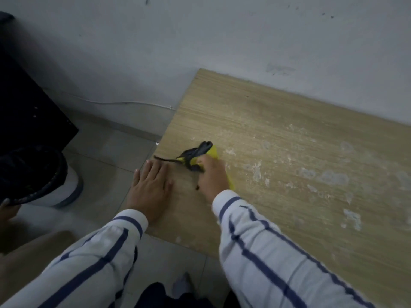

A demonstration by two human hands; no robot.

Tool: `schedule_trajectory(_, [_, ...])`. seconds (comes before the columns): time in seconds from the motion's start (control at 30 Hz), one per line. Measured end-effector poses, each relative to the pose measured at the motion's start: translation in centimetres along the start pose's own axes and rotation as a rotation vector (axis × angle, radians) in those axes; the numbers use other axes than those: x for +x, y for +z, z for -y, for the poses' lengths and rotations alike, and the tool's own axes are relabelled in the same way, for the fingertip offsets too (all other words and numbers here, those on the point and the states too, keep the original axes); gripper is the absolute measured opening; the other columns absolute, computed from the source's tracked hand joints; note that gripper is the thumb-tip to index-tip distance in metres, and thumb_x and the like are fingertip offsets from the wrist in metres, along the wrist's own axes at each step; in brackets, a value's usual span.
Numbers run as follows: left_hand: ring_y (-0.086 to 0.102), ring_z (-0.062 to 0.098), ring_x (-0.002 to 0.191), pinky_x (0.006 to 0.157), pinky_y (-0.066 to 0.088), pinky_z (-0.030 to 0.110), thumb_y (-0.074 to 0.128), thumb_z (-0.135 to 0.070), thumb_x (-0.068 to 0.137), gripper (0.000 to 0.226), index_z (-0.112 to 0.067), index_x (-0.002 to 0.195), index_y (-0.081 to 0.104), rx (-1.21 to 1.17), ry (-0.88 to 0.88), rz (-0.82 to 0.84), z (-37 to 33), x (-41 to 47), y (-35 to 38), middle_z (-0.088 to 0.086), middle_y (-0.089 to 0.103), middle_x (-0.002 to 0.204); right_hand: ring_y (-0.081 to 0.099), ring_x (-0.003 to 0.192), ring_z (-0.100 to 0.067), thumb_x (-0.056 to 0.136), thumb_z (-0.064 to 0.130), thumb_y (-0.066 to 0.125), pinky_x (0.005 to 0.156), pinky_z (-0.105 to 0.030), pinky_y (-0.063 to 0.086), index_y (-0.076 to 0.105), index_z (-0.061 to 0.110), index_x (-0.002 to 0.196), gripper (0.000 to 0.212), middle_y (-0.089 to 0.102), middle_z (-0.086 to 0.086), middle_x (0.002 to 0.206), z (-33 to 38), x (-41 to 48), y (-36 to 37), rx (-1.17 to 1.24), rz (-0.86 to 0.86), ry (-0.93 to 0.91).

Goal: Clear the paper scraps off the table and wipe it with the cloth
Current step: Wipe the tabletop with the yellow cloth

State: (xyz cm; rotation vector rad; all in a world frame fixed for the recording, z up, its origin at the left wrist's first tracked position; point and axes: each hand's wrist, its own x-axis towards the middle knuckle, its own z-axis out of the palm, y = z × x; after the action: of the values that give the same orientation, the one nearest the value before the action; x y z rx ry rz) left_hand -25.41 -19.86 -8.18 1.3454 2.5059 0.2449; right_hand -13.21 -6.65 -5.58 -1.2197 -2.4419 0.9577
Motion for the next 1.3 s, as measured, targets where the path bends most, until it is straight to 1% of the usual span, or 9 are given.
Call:
schedule_trajectory(0.1, [-0.008,0.018,0.145,0.118,-0.003,0.042,0.019,-0.046,0.098,0.058,-0.022,0.150,0.007,-0.014,-0.005,0.000,0.8,-0.9,-0.2,-0.002,0.000,0.159,0.049,0.110,-0.035,0.079,-0.002,0.050,0.091,-0.038,0.042,0.056,0.014,0.120,0.045,0.057,-0.013,0.121,-4.5,1.6,-4.9,-0.188,-0.301,0.177])
schedule_trajectory(0.2, [-0.008,0.016,0.145,0.117,-0.002,0.039,0.018,-0.048,0.098,0.059,-0.023,0.150,0.008,-0.022,-0.014,-0.006,1.3,-1.6,0.0,-0.004,-0.001,0.159,0.040,0.118,-0.039,0.089,0.013,0.049,0.097,-0.045,0.039,0.036,0.009,0.134,0.047,0.041,-0.019,0.132,-7.6,1.3,-6.9,-0.328,-0.226,0.400])
schedule_trajectory(0.5, [-0.001,0.018,0.145,0.115,0.002,0.033,0.026,-0.031,0.101,0.050,-0.022,0.149,0.017,-0.105,0.004,-0.003,2.0,-2.0,-0.8,-0.002,0.007,0.158,0.050,0.100,-0.037,0.080,0.006,0.047,0.079,-0.044,0.045,0.051,0.009,0.120,0.041,0.052,-0.019,0.113,2.0,-6.6,4.0,-0.185,0.052,-0.187])
schedule_trajectory(0.73, [-0.003,0.021,0.145,0.117,0.000,0.039,0.020,-0.040,0.100,0.055,-0.019,0.150,0.010,-0.014,-0.010,-0.017,1.7,-3.5,-0.2,0.000,0.002,0.159,0.045,0.114,-0.039,0.088,0.012,0.050,0.093,-0.046,0.045,0.042,0.009,0.130,0.043,0.046,-0.021,0.126,-5.7,-2.2,-4.6,-0.290,-0.221,0.347])
schedule_trajectory(0.87, [-0.004,0.019,0.145,0.117,-0.002,0.040,0.017,-0.042,0.099,0.056,-0.019,0.150,0.014,-0.039,0.003,-0.008,1.2,-4.2,0.0,0.000,0.007,0.158,0.051,0.097,-0.035,0.084,0.022,0.051,0.079,-0.042,0.048,0.049,0.012,0.112,0.030,0.053,-0.017,0.111,-2.3,-6.0,0.5,-0.341,-0.076,0.089])
schedule_trajectory(0.97, [-0.004,0.016,0.145,0.117,-0.005,0.039,0.013,-0.042,0.098,0.055,-0.022,0.150,0.013,-0.050,0.029,0.021,0.5,-4.4,0.1,-0.002,0.007,0.158,0.049,0.100,-0.032,0.084,0.036,0.052,0.083,-0.041,0.045,0.053,0.011,0.112,0.037,0.055,-0.015,0.108,2.3,-8.1,3.8,-0.217,0.031,-0.080])
schedule_trajectory(1.1, [-0.002,0.019,0.145,0.118,-0.002,0.039,0.012,-0.044,0.098,0.058,-0.020,0.150,0.007,-0.184,-0.029,0.009,-1.2,-4.4,-0.7,0.002,0.008,0.158,0.057,0.086,-0.027,0.096,0.038,0.041,0.078,-0.034,0.041,0.062,0.004,0.092,0.040,0.062,-0.017,0.092,3.5,-7.0,-0.2,0.336,0.082,0.068])
schedule_trajectory(1.2, [-0.006,0.023,0.145,0.118,-0.005,0.042,0.013,-0.047,0.096,0.061,-0.019,0.150,0.004,-0.220,-0.021,-0.067,-4.5,-4.2,-1.0,0.005,0.000,0.159,0.052,0.112,-0.027,0.097,0.020,0.040,0.091,-0.030,0.038,0.059,0.006,0.113,0.029,0.059,-0.012,0.119,-1.3,-6.0,-3.2,-0.019,-0.145,0.122])
schedule_trajectory(1.3, [0.003,0.029,0.145,0.115,-0.002,0.050,0.035,-0.030,0.094,0.055,-0.015,0.146,0.023,-0.030,0.158,-0.120,-8.1,-4.3,0.3,0.009,0.013,0.157,0.027,0.137,-0.025,0.098,0.028,0.033,0.110,-0.042,0.022,0.041,0.016,0.136,0.041,0.035,-0.005,0.148,-5.3,-5.9,-2.9,-0.346,-0.008,0.208])
